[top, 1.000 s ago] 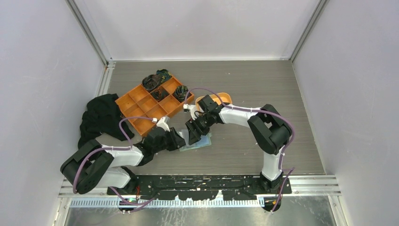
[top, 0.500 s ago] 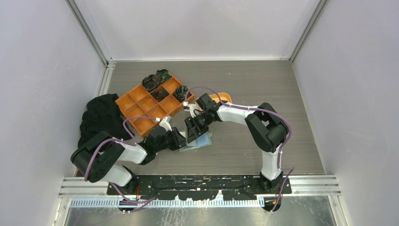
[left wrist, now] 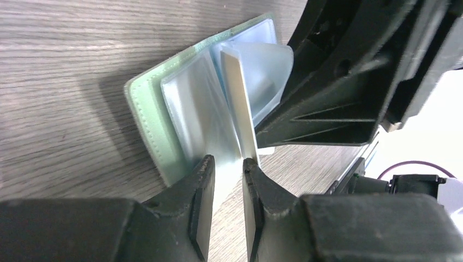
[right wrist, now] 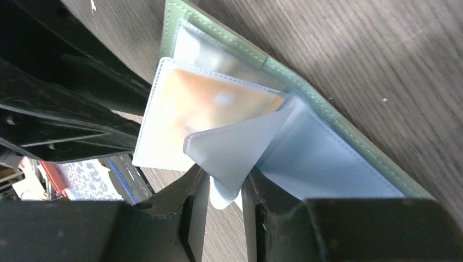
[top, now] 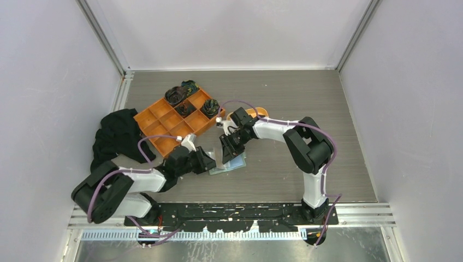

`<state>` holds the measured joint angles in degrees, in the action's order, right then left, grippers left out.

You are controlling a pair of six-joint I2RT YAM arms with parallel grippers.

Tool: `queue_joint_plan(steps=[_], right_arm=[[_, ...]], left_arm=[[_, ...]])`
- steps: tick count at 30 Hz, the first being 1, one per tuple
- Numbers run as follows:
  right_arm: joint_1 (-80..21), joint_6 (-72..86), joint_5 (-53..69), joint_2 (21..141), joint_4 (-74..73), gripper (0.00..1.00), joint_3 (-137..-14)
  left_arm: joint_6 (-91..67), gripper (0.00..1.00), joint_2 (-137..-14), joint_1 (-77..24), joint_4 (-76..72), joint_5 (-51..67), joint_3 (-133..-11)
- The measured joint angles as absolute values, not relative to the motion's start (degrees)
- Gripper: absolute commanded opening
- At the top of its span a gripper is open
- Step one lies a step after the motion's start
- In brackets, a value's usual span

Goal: Put the credit cards into the card holder
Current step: Insert the credit card into the card holder.

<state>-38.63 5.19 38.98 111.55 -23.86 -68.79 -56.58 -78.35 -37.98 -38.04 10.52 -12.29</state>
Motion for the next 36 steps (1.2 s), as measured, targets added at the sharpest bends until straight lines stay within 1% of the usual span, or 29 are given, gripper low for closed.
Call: queue_joint_plan(steps=[4,7,11,13,15,17,20,25,30,36], right_arm=[[-38.1,5.4,39.4,111.8,-23.8,0.33,-68.8],[-37.9,5.6,39.7,111.9,-23.8,0.33,-68.8],[-37.4,5.8,40.6,111.9,-23.8,0.34,-68.8],[-37.2,5.8,41.3,111.9,-23.8,0.35,-68.8],[-37.0,5.9,42.3,111.9,-23.7,0.36,-68.8],[-36.9,5.8,43.1,111.9,-23.6,0.37,-68.8],[-36.7,5.8,44.1,111.9,-23.6,0.37,-68.8],[-36.5,4.9,44.9,111.9,-23.7,0.38,-68.8],[-36.3,3.7,45.2,111.9,-24.2,0.39,-68.8],[-36.2,0.7,45.3,111.9,-27.0,0.5,-69.7]], left_arm=[[-56.1,0.27,-70.3,-37.6,-30.7,9.4,-12.1],[-54.7,0.27,-60.3,-37.5,-21.0,7.5,-12.3],[-53.0,0.31,-47.0,-37.5,-9.7,5.0,-13.6],[-52.5,0.29,-43.1,-37.5,-7.0,4.4,-14.1],[-52.2,0.25,-42.4,-37.5,-6.1,4.3,-14.5],[-52.1,0.22,-44.6,-37.5,-6.2,4.3,-15.1],[-51.9,0.19,-51.7,-37.5,-7.1,4.7,-16.6],[-50.2,0.18,-65.0,-37.5,-8.0,5.2,-21.3],[-48.8,0.18,-73.1,-37.5,-11.6,6.6,-26.0],[-48.6,0.19,-81.7,-37.5,-16.0,9.7,-28.8]])
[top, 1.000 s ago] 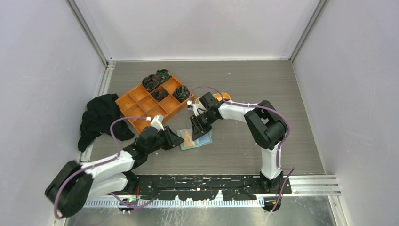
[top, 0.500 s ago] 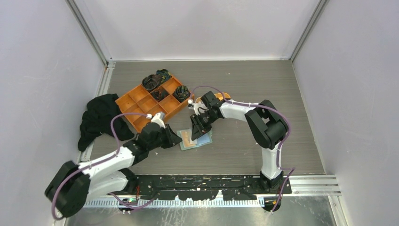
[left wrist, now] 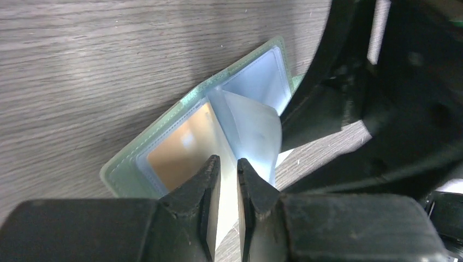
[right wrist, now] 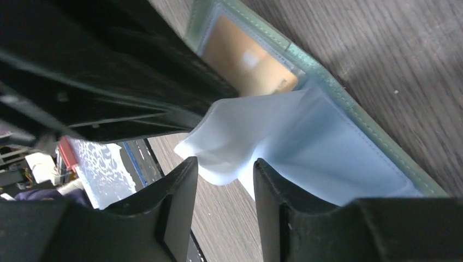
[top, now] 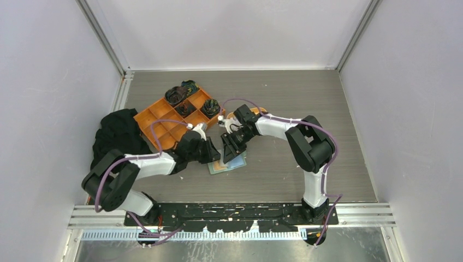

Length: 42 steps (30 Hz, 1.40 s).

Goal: Put the credit cards into the card holder
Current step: Insert the credit card into the card holder, then pick up the credit card from the storage box.

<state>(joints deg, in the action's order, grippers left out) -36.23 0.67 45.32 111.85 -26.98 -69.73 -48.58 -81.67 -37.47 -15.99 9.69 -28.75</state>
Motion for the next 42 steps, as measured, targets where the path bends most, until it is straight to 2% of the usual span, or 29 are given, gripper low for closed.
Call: queue_joint_plan(steps=[8,9,11,13,15,16,18,20,29,42], right_arm=[[-32.4,-10.7,44.3,102.7,-36.2,0.61,-72.7],[-31.2,-12.3,43.5,100.3,-36.6,0.67,-72.9],[-29.3,-14.3,40.0,95.7,-36.2,0.97,-72.8],[-27.8,-15.9,32.4,89.9,-31.1,1.0,-70.7],[-26.9,-15.4,25.2,85.4,-24.6,0.96,-67.4],[-26.4,-14.5,22.5,84.1,-21.5,0.9,-66.1],[-24.7,-11.9,21.8,85.1,-18.7,0.81,-66.6],[-22.8,-8.2,23.9,89.6,-18.4,0.77,-70.0],[-20.6,6.1,29.2,109.4,-18.6,0.66,-79.9],[-20.8,12.4,28.1,121.7,-22.3,0.61,-89.8]], left_arm=[[-49.7,0.24,-88.0,-37.5,-23.1,14.4,-29.1],[-50.0,0.25,-88.2,-37.5,-23.9,14.9,-29.1],[-50.5,0.26,-88.9,-37.5,-25.8,15.6,-29.2],[-50.8,0.27,-90.1,-37.5,-27.7,16.2,-29.3],[-51.3,0.27,-91.9,-37.5,-29.5,16.6,-29.5],[-51.8,0.27,-92.9,-37.5,-30.3,16.8,-29.5],[-52.7,0.27,-94.6,-37.5,-32.4,17.6,-29.6],[-53.6,0.27,-95.6,-37.5,-34.3,18.1,-29.7],[-53.8,0.28,-95.8,-37.5,-35.7,18.0,-29.7],[-51.4,0.33,-91.6,-36.4,-31.1,16.5,-31.6]])
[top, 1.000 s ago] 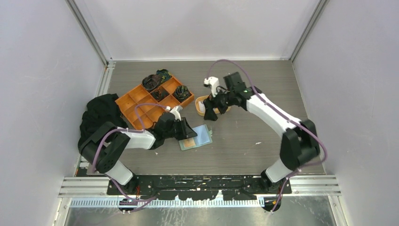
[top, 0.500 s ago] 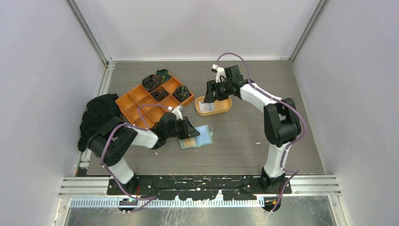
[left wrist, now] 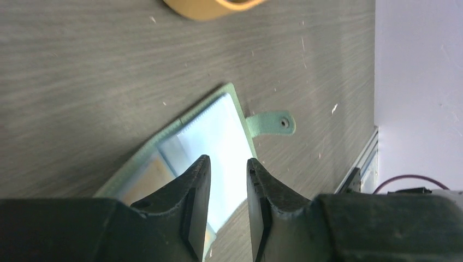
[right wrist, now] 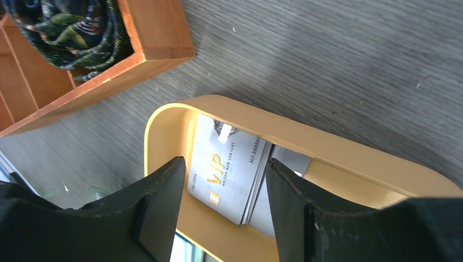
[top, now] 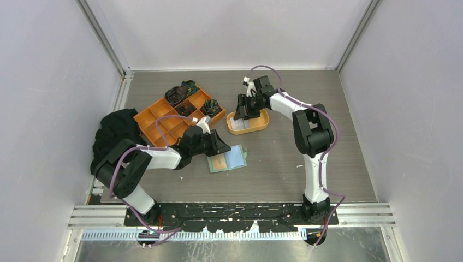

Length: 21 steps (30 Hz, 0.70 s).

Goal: Put the credit cards into the card holder
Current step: Pick up the credit card from the storage box.

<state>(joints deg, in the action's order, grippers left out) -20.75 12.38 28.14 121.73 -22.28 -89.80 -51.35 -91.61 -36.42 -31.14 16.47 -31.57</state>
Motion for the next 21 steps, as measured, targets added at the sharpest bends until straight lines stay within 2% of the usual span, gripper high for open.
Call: queue_joint_plan(steps=[8,14,21], right_arm=[[-20.8,13.1,28.0,123.3,-23.3,0.58,-90.4],[-20.8,14.3,29.3,124.0,-23.4,0.56,-91.1],[-20.4,16.7,32.0,124.9,-23.1,0.53,-91.5]], left_arm=[[-48.6,0.37,-92.7,-32.1,-24.5,15.5,-40.0],[-46.1,0.38,-98.4,-31.7,-20.8,14.7,-49.1],[-44.4,0.35,-105.2,-31.5,-14.1,14.1,-55.3]])
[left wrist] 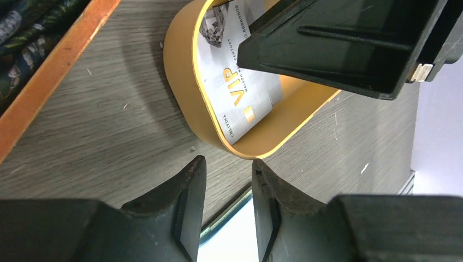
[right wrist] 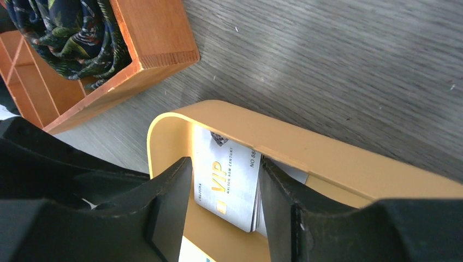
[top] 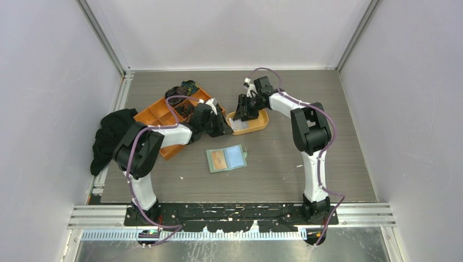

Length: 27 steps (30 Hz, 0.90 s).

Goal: Put the credit cards into the card holder
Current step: Pick up the credit card from the storage box.

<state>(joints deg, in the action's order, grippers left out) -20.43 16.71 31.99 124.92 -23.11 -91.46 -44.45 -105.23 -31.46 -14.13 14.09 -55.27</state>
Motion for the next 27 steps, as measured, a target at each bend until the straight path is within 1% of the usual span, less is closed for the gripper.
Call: queue_joint_plan(steps=[3,10,18,22,27], right_arm=[[-20.2,18.1,33.4,125.3,-22.6,0.51,-91.5],[-19.4,23.7,39.3,125.8,-18.9,0.44,-90.6],[-18.7,29.7,46.7,125.7,-13.7,0.41,-88.5],[-18.7,28.5,46.0,125.6,-14.4,0.45,-88.4],[-18.7,20.6,38.7,124.3,-19.2,0.51,-89.1]], left_arm=[[-44.2,0.32,-105.6,-31.4,-12.1,14.6,-56.8],[-43.8,0.29,-105.8,-31.4,-10.2,14.5,-58.0],[-43.4,0.26,-105.9,-31.4,-8.7,14.2,-58.4],[-43.4,0.29,-105.9,-31.4,-8.0,13.9,-58.7],[-43.5,0.35,-105.9,-31.4,-7.9,13.5,-58.7]])
